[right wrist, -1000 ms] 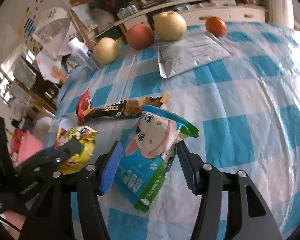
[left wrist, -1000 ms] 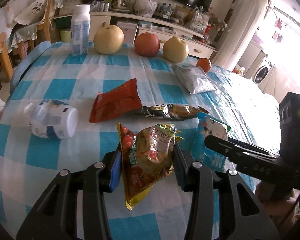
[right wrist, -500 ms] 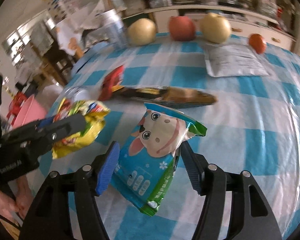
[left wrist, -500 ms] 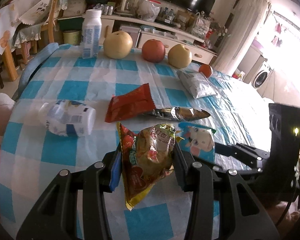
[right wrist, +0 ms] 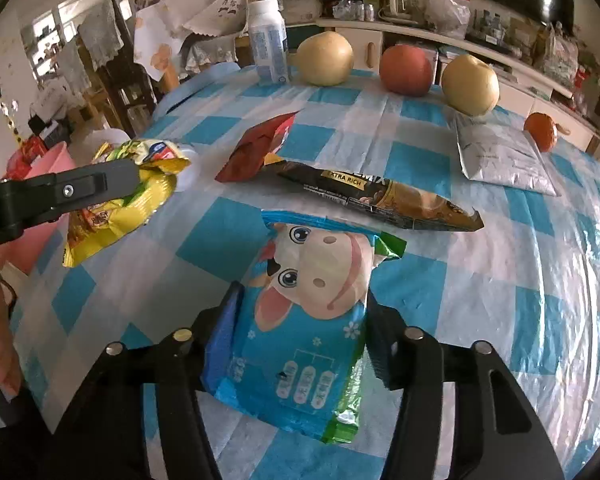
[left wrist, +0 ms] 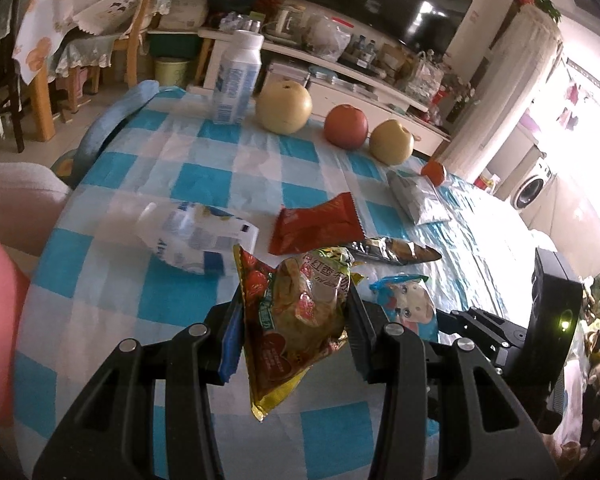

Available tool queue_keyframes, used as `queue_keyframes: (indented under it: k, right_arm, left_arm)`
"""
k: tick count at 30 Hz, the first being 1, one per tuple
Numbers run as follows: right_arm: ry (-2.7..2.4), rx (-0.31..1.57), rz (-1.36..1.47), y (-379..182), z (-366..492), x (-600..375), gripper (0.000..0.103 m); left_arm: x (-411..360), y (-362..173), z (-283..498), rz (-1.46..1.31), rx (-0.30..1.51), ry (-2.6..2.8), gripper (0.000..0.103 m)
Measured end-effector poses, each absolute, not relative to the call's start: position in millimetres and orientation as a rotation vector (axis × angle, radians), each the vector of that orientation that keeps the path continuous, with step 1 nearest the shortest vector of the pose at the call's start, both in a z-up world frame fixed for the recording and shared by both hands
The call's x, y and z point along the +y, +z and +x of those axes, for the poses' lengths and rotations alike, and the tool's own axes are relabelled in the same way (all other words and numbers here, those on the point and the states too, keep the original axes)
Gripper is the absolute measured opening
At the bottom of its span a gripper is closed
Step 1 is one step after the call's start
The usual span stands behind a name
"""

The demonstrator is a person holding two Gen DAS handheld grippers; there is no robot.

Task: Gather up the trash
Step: 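Carry both bags over the pink bucket and open both tools to drop them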

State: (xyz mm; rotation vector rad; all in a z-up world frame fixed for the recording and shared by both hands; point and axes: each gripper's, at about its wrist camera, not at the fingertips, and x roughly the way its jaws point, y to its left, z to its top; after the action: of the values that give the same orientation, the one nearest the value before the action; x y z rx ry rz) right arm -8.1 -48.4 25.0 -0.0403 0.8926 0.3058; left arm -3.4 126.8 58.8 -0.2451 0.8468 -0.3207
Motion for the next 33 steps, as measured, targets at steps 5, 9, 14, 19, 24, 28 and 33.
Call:
queue_keyframes:
  k: [5, 9, 14, 19, 24, 28, 33]
  right_arm:
    - [0.315, 0.877, -0.029, 28, -12, -50, 0.041]
    - [0.323, 0.859, -0.016, 33, -15, -51, 0.04]
    - [0.348, 0.804, 0.022, 51, -26, -53, 0.039]
    - [0.415, 0.739, 0.082, 73, -38, -47, 0.039]
    - [0.475, 0.708, 0.113, 90, -45, -27, 0.039]
    - [0.522, 0.709, 0.133, 97, -46, -4, 0.039]
    - [0.615, 0.711, 0.157, 107, -48, 38, 0.039]
  left_arm:
    - [135, 63, -6, -0.269, 0.835, -0.32, 0.046]
    - [142, 66, -7, -0.285, 0.824, -0.32, 0.046]
    - [153, 74, -12, -0.309, 0.8, -0.311, 0.046]
    - [166, 85, -18, -0.334, 0.765, -0.301, 0.046]
    - [189, 94, -23, -0.372, 0.728, -0.266, 0.046]
    - [211, 100, -27, -0.406, 0.704, -0.222, 0.046]
    - [248, 104, -32, -0.463, 0.67, -0.133, 0.046]
